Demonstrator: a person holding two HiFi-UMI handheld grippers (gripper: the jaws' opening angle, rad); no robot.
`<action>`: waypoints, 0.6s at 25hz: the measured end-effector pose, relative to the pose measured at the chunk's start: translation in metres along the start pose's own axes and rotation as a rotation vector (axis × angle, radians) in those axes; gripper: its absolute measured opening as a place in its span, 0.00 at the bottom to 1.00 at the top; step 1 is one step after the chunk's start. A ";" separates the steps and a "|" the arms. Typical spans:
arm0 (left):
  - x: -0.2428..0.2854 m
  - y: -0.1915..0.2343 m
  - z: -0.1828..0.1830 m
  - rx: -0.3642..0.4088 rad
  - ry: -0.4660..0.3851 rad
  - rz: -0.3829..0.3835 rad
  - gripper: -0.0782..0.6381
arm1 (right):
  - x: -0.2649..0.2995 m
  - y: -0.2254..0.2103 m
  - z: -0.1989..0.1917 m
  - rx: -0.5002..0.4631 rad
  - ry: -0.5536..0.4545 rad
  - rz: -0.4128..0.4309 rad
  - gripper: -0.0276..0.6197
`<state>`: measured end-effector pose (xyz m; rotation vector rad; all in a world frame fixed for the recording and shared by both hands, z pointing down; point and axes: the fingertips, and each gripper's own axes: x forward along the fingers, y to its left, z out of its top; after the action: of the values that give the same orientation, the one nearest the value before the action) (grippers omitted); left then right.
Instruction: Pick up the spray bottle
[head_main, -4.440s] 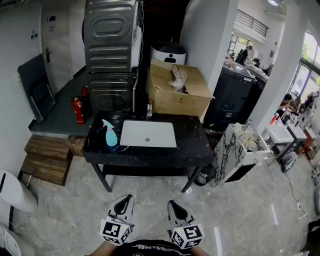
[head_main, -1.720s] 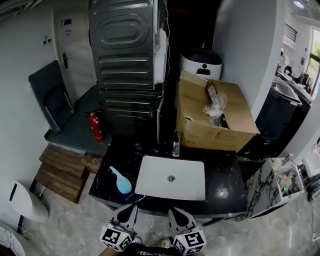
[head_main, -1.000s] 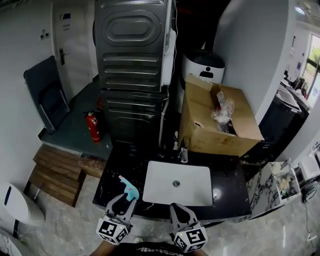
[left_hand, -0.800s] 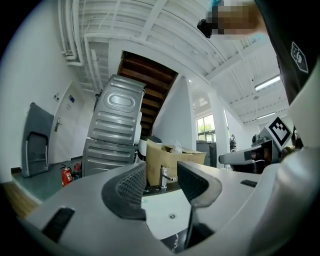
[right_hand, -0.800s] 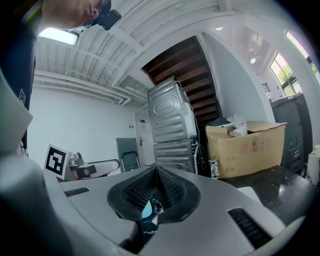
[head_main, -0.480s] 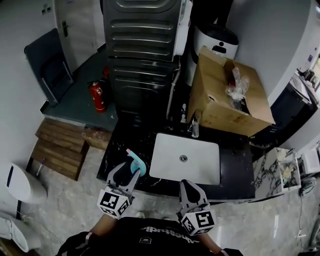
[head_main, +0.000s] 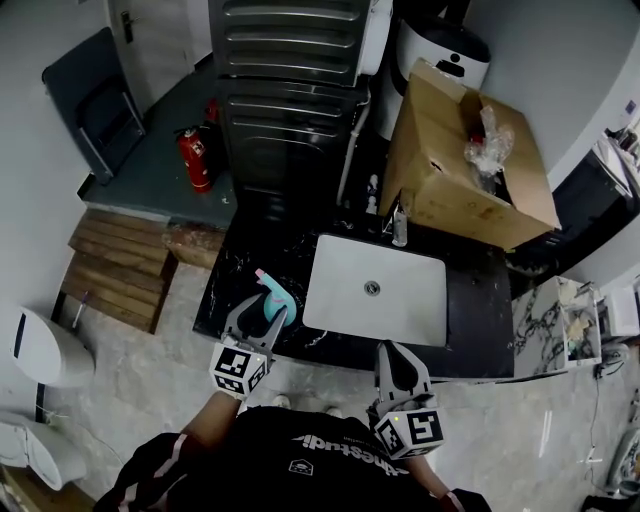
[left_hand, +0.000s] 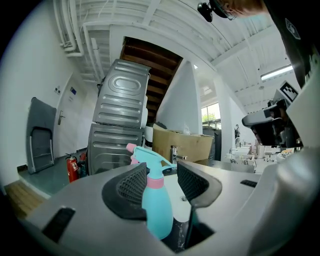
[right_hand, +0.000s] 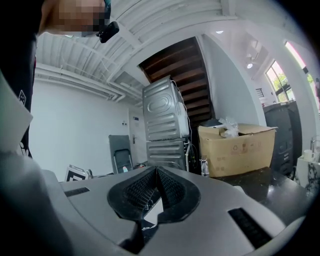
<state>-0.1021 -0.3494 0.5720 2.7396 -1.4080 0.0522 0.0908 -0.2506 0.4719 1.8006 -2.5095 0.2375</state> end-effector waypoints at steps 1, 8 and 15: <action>0.003 0.001 -0.005 0.005 0.007 -0.002 0.37 | -0.002 -0.002 -0.002 -0.002 0.005 -0.009 0.10; 0.017 0.007 -0.036 0.006 0.058 -0.014 0.37 | -0.010 -0.009 -0.003 -0.023 0.015 -0.055 0.10; 0.029 0.009 -0.036 0.009 0.057 -0.024 0.37 | -0.014 -0.014 -0.006 -0.025 0.027 -0.086 0.10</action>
<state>-0.0932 -0.3755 0.6095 2.7381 -1.3635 0.1346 0.1087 -0.2414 0.4773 1.8768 -2.3999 0.2236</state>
